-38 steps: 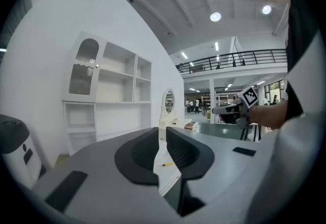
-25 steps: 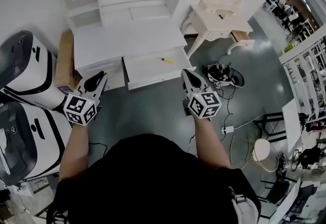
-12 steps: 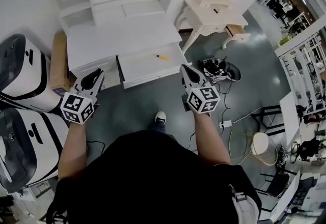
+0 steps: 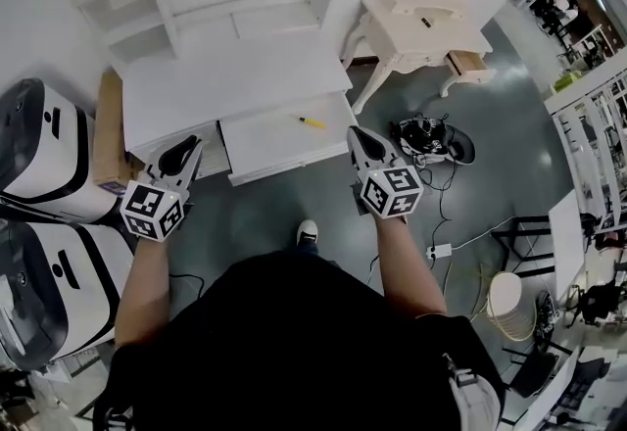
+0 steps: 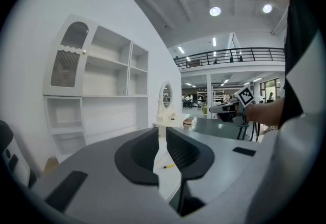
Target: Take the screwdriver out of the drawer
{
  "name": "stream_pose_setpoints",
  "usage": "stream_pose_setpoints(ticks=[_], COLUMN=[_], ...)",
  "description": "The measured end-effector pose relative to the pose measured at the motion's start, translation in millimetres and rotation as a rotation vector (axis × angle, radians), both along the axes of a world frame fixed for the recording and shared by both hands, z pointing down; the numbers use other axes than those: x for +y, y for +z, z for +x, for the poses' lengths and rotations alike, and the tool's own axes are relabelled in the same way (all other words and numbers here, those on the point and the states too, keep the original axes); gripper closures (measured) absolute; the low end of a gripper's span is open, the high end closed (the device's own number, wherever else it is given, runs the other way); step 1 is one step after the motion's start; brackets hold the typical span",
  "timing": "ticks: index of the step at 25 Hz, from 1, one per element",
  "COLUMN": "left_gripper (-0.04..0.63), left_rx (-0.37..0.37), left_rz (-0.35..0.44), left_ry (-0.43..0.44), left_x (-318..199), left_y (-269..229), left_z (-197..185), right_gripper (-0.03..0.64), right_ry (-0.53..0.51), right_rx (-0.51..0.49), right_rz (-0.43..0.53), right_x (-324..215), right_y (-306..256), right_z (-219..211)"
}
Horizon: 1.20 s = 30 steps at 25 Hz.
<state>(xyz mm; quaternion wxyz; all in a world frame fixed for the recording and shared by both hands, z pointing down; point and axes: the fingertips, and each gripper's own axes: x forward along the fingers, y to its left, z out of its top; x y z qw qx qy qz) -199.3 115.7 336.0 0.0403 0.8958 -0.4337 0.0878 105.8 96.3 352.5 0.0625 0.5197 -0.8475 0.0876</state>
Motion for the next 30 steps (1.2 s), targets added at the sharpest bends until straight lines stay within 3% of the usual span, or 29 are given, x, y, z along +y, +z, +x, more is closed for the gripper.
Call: stream_pose_setpoints(ticks=[17,30], left_gripper=[0.535,0.535], left_rx=[-0.022,-0.008], left_rz=[-0.042,-0.013], left_ry=[-0.157,-0.237], left_x=[-125.6,-166.2], left_y=[6.7,0.0], left_z=[112.6,131.0], right_gripper=[0.606,0.606], right_ry=[-0.148,-0.197], right_rx=[-0.008,0.0], right_rz=[-0.039,-0.045], right_x=[-172.6,-221.8], right_y=[22.8,25.9], right_z=[100.8,119.8])
